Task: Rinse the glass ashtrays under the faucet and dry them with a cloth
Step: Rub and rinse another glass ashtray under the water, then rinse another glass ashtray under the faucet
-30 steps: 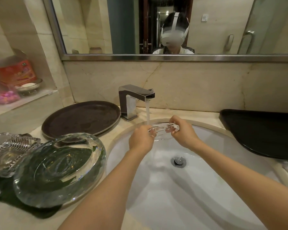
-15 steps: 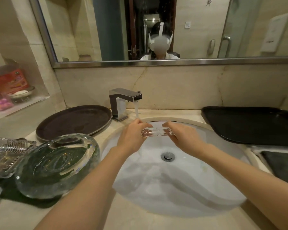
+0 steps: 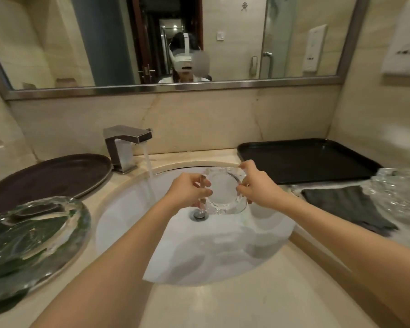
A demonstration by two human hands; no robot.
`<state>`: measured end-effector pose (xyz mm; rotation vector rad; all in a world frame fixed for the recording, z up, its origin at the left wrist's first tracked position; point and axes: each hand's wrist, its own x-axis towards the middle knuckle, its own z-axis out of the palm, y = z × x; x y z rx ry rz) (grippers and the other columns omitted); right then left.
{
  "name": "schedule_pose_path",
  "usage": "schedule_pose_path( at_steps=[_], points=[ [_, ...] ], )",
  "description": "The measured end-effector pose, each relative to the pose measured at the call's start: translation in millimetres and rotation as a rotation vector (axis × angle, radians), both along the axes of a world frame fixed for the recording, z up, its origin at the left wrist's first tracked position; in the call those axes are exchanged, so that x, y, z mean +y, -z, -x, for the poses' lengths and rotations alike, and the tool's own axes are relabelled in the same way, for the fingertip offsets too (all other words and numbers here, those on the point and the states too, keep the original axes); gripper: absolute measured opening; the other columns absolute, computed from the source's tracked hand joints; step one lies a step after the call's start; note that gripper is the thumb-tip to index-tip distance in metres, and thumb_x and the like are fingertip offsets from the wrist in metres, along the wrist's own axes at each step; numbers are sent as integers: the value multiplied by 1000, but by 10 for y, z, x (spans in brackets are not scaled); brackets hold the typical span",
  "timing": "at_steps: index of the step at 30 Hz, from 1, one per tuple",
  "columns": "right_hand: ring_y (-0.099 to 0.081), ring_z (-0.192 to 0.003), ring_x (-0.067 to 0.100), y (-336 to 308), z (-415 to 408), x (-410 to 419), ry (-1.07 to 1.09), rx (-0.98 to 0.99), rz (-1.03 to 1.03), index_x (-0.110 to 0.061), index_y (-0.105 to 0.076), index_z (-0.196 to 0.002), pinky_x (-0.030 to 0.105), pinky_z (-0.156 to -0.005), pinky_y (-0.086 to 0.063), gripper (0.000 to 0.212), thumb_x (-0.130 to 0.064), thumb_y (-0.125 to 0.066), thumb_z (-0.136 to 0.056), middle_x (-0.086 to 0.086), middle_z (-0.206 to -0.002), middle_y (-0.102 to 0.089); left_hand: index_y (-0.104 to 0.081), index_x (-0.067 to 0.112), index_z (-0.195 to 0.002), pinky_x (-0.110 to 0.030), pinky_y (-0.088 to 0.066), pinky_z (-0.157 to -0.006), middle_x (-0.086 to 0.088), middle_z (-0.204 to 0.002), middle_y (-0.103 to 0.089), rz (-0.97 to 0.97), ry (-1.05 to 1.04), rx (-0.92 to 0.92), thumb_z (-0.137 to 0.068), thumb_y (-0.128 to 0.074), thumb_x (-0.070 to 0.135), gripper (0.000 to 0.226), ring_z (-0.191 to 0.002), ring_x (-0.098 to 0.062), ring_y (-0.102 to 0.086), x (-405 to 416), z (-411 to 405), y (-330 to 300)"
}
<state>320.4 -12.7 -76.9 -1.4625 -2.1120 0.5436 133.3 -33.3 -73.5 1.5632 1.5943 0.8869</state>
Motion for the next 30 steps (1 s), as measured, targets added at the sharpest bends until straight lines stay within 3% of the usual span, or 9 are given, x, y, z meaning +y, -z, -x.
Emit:
schedule_pose_path(
  at_steps=[6,9,12,14,18,21,23,26,30],
  points=[
    [-62,-81,23,-166,-522,-81,244,174,1,-12,-43,-114,31,-64,-46,29,-16,-54,-87,10,-93,-68,-68,13,-90,-17,-49,-48,-6,-85,-70,43,12,-181,-83,-71,19,10,-45,-9,-61,31,-518,-178],
    [-62,-76,15,-357,-901,-118,349,199,-33,-16,-50,-115,25,-56,-45,25,-23,-51,-91,4,-90,-67,-65,5,-96,-15,-48,-44,-8,-78,-65,94,33,-345,-84,-70,24,23,-43,-12,-62,22,-936,-338],
    [-66,-79,22,-515,-1327,-159,433,281,-21,-15,-57,-116,28,-60,-49,29,-22,-54,-88,2,-84,-67,-56,3,-84,-16,-46,-38,-6,-68,-55,156,53,-528,-88,-65,19,19,-42,-16,-60,32,-1409,-520],
    [-66,-87,26,-587,-1623,-217,480,341,-14,-14,-58,-121,26,-56,-47,35,-19,-57,-87,6,-95,-67,-53,1,-79,-19,-49,-39,-9,-67,-54,197,125,-612,-91,-60,12,18,-40,-17,-60,36,-1728,-607],
    [-50,-75,13,-726,-2196,-368,555,369,8,-13,-54,-129,21,-54,-37,39,-12,-54,-91,3,-100,-60,-54,-5,-87,-23,-51,-39,-13,-53,-57,282,238,-745,-92,-55,3,10,-35,-17,-59,3,-2337,-652],
    [-46,-61,10,-765,-2578,-434,650,308,-27,-16,-60,-123,18,-48,-39,35,-12,-54,-89,-2,-89,-60,-52,-4,-97,-23,-50,-38,-18,-73,-57,314,267,-732,-93,-55,3,8,-41,-21,-62,-21,-2711,-648],
    [-52,-66,12,-749,-2771,-462,678,269,-42,-16,-62,-121,18,-48,-41,34,-12,-55,-88,1,-100,-62,-50,-5,-92,-25,-52,-39,-20,-79,-55,320,276,-707,-94,-50,0,5,-49,-25,-62,-38,-2906,-659],
    [-58,-82,15,-679,-2957,-479,702,258,-62,-17,-63,-119,23,-59,-46,34,-10,-55,-87,4,-110,-64,-53,-5,-91,-28,-57,-50,-18,-71,-57,280,249,-625,-94,-52,1,6,-42,-20,-61,-17,-3141,-644],
    [-53,-75,8,-597,-3063,-446,687,241,-57,-13,-60,-122,20,-62,-42,37,-4,-53,-87,6,-114,-62,-55,-4,-77,-22,-52,-47,-14,-60,-60,246,206,-515,-93,-55,4,18,-37,-15,-59,20,-3300,-544]
  ],
)
